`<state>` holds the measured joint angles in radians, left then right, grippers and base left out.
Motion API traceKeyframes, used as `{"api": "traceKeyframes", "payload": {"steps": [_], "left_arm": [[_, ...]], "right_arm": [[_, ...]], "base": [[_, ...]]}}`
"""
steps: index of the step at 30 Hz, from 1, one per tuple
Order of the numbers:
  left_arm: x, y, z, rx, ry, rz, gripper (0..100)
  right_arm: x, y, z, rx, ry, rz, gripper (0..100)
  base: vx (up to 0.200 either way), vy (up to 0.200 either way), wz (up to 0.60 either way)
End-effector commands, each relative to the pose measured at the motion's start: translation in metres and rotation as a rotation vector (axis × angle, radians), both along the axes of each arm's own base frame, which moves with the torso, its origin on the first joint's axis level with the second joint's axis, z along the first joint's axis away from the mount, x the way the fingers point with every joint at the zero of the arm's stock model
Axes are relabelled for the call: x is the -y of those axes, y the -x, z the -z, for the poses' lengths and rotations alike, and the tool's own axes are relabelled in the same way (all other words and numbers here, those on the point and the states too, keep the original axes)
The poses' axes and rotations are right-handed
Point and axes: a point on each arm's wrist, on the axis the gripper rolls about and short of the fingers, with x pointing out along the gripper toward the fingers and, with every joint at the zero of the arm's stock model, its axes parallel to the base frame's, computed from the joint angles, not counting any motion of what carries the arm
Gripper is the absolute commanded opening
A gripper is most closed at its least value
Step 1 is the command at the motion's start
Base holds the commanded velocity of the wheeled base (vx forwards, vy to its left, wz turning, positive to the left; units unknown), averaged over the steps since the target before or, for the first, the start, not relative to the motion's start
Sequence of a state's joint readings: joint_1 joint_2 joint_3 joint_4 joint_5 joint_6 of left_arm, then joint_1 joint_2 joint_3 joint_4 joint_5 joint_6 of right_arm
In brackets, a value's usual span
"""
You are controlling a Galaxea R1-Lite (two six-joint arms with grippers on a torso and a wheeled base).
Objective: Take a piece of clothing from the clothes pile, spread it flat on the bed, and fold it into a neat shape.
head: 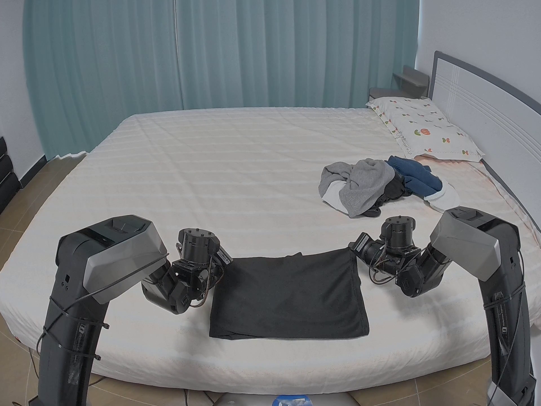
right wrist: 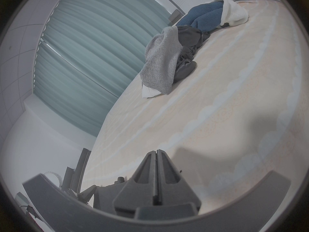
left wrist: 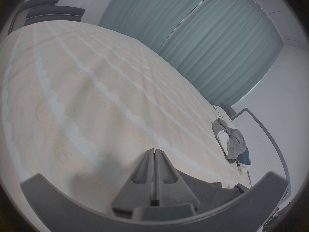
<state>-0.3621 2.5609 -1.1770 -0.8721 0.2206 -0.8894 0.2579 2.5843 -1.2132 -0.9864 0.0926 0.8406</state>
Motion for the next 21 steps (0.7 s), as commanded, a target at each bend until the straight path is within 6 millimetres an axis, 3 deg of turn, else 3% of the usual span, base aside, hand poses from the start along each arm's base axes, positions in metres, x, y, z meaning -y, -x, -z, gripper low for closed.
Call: {"api": "traceKeyframes", "payload": {"steps": [1, 11, 21], "left_arm": [[0.000, 0.000, 0.000, -0.001, 0.000, 0.000, 0], [-0.001, 0.000, 0.000, -0.001, 0.004, -0.004, 0], [-0.001, 0.000, 0.000, 0.000, 0.003, -0.001, 0]], "right_arm": [[0.002, 0.000, 0.002, -0.003, 0.001, 0.005, 0], [0.010, -0.001, 0.015, -0.031, 0.017, 0.040, 0], [0.008, -0.001, 0.016, -0.013, 0.016, 0.036, 0]], "base": [[0.000, 0.000, 0.00], [0.000, 0.000, 0.00], [0.000, 0.000, 0.00]]}}
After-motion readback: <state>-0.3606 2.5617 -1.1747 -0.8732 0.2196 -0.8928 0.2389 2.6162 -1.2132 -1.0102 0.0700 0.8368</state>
